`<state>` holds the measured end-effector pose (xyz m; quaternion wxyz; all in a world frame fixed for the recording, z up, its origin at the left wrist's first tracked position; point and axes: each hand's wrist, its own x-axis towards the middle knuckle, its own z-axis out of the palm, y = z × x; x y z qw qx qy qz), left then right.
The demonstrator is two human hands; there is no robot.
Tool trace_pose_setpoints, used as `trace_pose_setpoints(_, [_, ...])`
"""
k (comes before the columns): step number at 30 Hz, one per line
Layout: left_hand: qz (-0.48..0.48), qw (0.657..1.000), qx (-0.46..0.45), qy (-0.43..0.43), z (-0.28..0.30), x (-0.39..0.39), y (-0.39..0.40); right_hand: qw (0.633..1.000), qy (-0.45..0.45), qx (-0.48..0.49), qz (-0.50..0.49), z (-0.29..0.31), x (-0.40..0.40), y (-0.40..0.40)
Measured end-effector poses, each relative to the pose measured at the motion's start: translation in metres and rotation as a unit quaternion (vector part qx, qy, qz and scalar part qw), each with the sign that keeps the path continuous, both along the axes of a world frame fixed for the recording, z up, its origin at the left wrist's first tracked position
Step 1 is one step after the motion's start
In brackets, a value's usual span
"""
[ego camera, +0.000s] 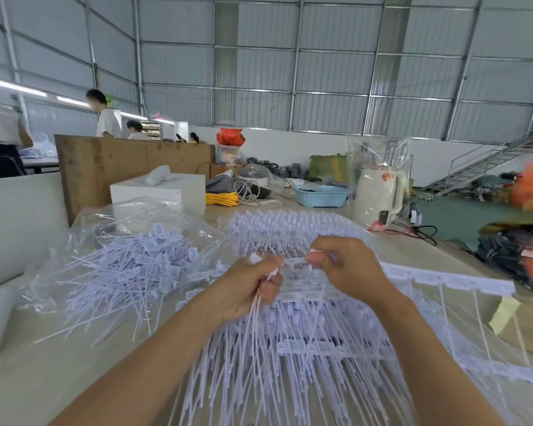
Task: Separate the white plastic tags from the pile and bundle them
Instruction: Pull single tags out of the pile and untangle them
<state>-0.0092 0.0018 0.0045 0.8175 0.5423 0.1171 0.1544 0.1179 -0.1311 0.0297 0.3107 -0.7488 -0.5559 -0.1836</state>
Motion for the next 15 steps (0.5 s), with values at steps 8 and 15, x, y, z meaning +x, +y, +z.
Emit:
trace_pose_setpoints(8, [-0.006,0.940,-0.204,-0.272,0.052,-0.026,0.011,0.993,0.097,0.013,0.061,-0.013,0.005,0.007])
trace_pose_setpoints(15, [0.089,0.979,-0.181,-0.027,0.064,-0.077,0.120,0.993,0.094,0.011,0.066,-0.020,0.007,0.013])
